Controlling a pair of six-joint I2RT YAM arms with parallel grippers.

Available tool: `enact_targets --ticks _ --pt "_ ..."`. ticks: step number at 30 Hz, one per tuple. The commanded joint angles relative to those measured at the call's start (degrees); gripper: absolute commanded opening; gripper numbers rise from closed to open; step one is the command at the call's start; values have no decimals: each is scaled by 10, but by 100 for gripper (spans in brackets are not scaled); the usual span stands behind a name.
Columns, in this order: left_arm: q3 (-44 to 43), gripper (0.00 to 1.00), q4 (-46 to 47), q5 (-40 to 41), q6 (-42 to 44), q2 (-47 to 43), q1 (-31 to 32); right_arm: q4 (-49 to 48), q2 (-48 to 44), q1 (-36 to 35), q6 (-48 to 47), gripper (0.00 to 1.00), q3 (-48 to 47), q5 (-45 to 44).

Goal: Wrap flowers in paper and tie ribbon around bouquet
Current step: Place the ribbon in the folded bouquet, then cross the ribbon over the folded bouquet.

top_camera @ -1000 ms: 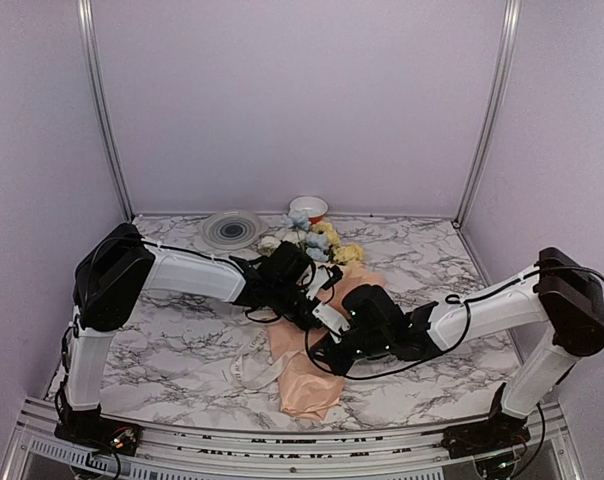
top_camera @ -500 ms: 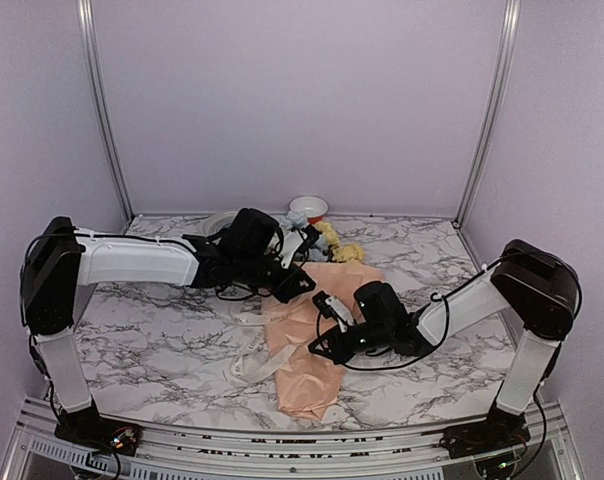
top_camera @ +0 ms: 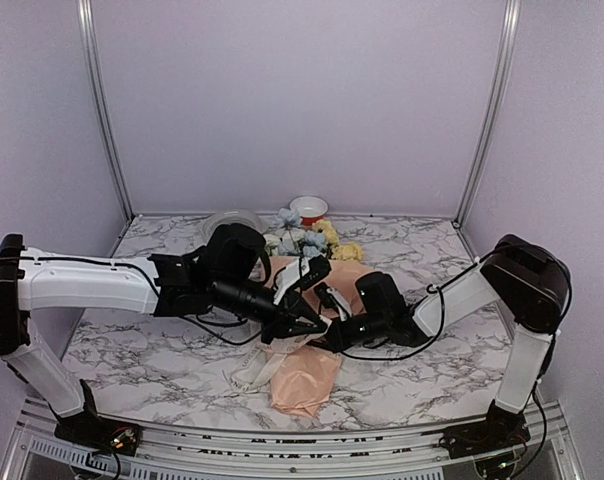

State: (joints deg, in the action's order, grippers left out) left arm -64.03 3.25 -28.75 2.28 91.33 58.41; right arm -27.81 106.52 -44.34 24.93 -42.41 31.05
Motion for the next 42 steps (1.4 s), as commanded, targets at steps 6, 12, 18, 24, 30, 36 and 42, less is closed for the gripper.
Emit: enact_targets --ticks 6,12,18,24,30,36,42 --pt "9 0 -47 59 75 95 49 20 -1 5 6 0 -27 18" --pt "-27 42 -104 183 103 121 49 43 -4 5 -5 0 -34 15" --pt "4 67 -118 189 174 44 48 54 -11 5 -11 0 -34 10" --pt "37 78 -59 222 155 34 5 64 -17 5 -13 0 -39 10" --pt "60 86 -23 213 162 96 -10 52 -19 5 -1 0 -37 17" --pt "47 74 -4 237 170 131 -9 52 -27 5 -1 0 -33 17" --pt "22 28 -24 250 161 164 -9 56 -35 5 -2 0 -32 15"
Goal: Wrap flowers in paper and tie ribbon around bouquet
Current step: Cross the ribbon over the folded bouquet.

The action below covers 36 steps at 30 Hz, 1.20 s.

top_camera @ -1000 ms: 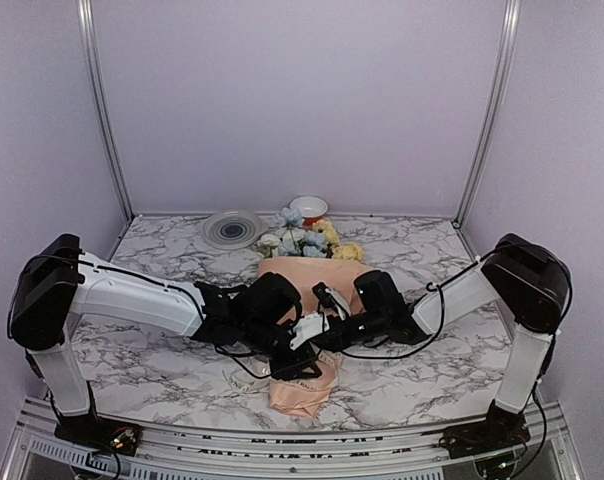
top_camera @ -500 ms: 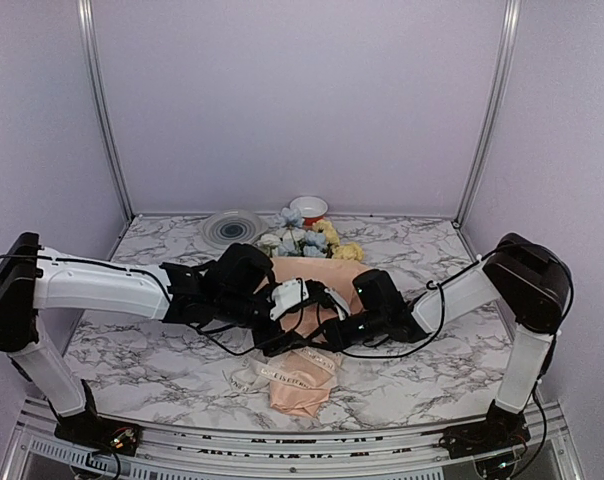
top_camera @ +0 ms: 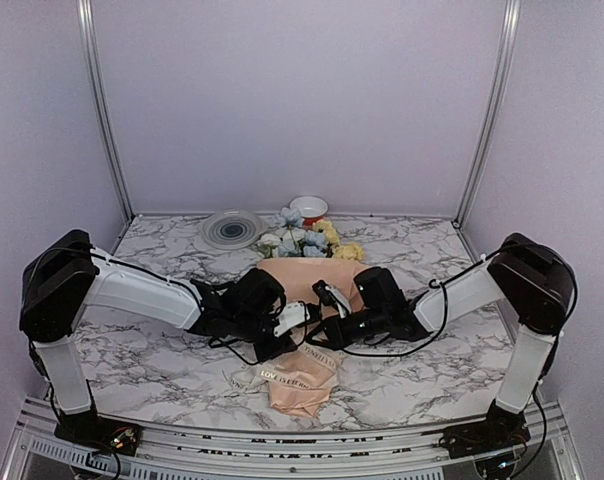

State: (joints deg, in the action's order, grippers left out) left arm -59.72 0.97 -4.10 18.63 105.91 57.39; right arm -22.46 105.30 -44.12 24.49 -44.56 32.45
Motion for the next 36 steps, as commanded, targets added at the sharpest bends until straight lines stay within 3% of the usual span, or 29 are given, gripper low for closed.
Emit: enact_targets --ticks 1,4,5,12,14,21,25,30,36 --pt "-21 26 0 -10 -4 17 1 4 -25 3 2 0 -11 1" --pt "-18 1 14 -10 -8 12 1 8 -30 3 0 0 -11 2" --pt "-19 0 16 3 -9 12 1 10 -33 3 -1 0 -11 5" --pt "-17 0 85 204 8 7 2 38 -80 3 -31 0 -7 30" --pt "-11 0 107 227 31 3 5 76 -90 3 -45 1 -22 24" --pt "54 0 230 247 77 -31 18 120 -141 51 -52 18 -59 53" --pt "70 0 261 241 92 -27 19 155 -120 106 -38 21 -118 60" --pt "72 0 278 240 99 -23 21 303 8 110 -109 17 -261 27" --pt "79 0 305 243 101 -22 21 352 53 103 -178 12 -272 97"
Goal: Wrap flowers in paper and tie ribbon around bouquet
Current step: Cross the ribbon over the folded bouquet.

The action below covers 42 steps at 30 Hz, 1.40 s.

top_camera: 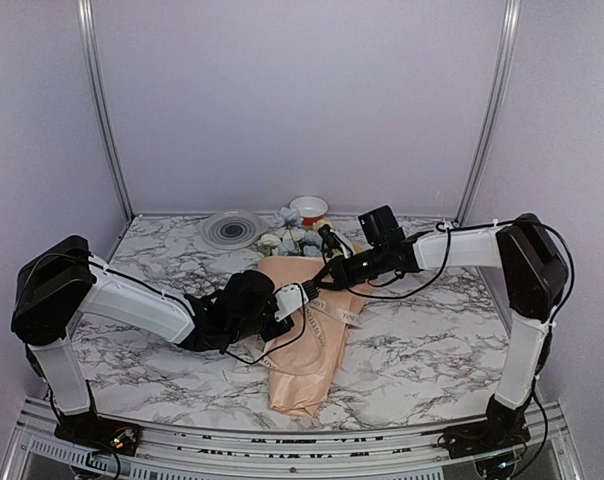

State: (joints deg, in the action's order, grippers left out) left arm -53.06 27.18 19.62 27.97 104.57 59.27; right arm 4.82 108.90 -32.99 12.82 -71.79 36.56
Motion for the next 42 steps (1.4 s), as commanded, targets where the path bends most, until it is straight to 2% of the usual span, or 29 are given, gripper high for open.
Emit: enact_targets --ticks 1,5,10,16,21,23,26,34,37,42 --pt "12 0 47 7 9 -6 2 84 18 -12 -71 11 3 67" --pt "5 0 54 14 14 11 1 50 7 -17 -84 9 43 128" --pt "1 0 60 18 20 22 1 -15 0 -16 -52 12 83 180" --pt "6 0 65 21 24 20 1 -182 -9 -14 38 16 141 242" --pt "7 0 66 19 19 21 1 -371 -7 -15 158 17 195 309" --pt "6 0 67 16 15 22 1 -406 -3 -15 179 18 205 309" --pt "4 0 67 12 11 24 1 -401 6 -23 177 19 202 297" --pt "-5 0 67 10 5 27 1 -186 9 -45 56 37 147 131" --pt "-4 0 67 9 -1 27 1 -159 8 -60 32 44 136 110" --pt "-5 0 67 3 -16 28 -1 -138 19 -79 18 46 132 69"
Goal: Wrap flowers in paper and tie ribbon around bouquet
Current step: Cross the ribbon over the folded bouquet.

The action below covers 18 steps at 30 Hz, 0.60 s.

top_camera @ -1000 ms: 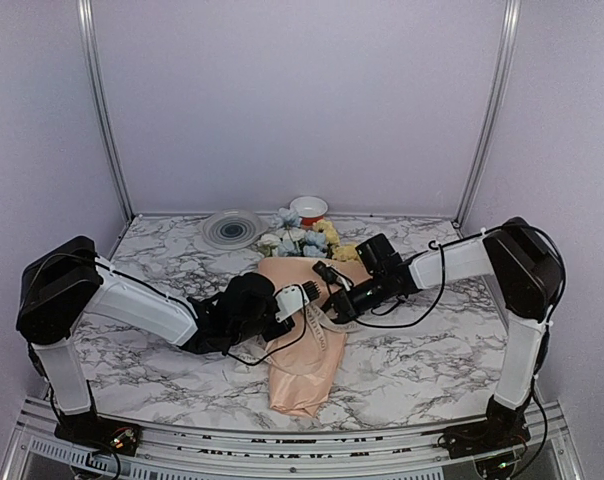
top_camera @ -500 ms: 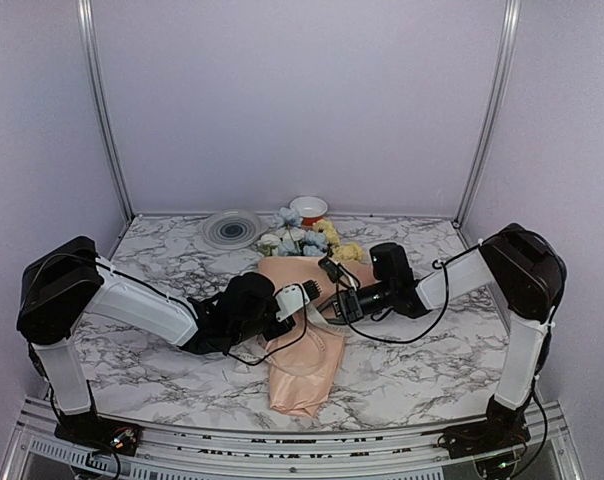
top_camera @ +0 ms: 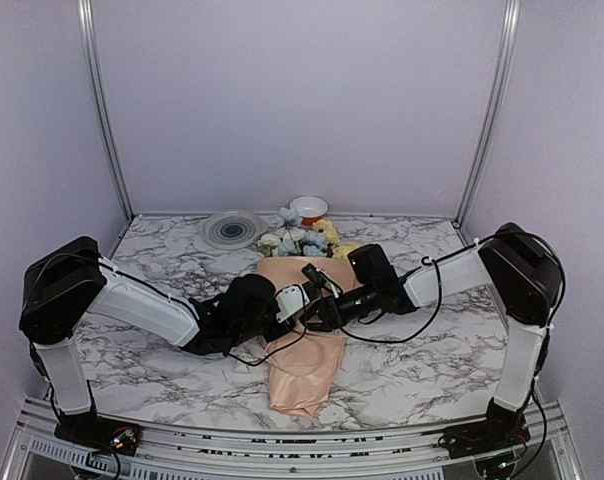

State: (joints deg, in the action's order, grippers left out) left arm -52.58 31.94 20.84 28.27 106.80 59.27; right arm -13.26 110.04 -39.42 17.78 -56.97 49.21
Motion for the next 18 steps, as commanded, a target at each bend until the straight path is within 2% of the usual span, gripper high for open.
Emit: enact_targets --ticks 1,5,9,14,18 --pt "-10 0 20 -13 -24 5 -2 39 6 -16 -29 46 -14 -72" --pt "-7 0 21 -48 -61 -8 -12 12 -14 -21 -19 46 13 -163" --pt "-7 0 20 -82 -88 -14 -20 2 -24 -34 -27 43 20 -206" --pt "1 0 25 -114 -119 -22 -32 11 -22 -35 -29 17 16 -226" --pt "14 0 31 -123 -130 -33 -41 12 -31 -32 -28 10 18 -225"
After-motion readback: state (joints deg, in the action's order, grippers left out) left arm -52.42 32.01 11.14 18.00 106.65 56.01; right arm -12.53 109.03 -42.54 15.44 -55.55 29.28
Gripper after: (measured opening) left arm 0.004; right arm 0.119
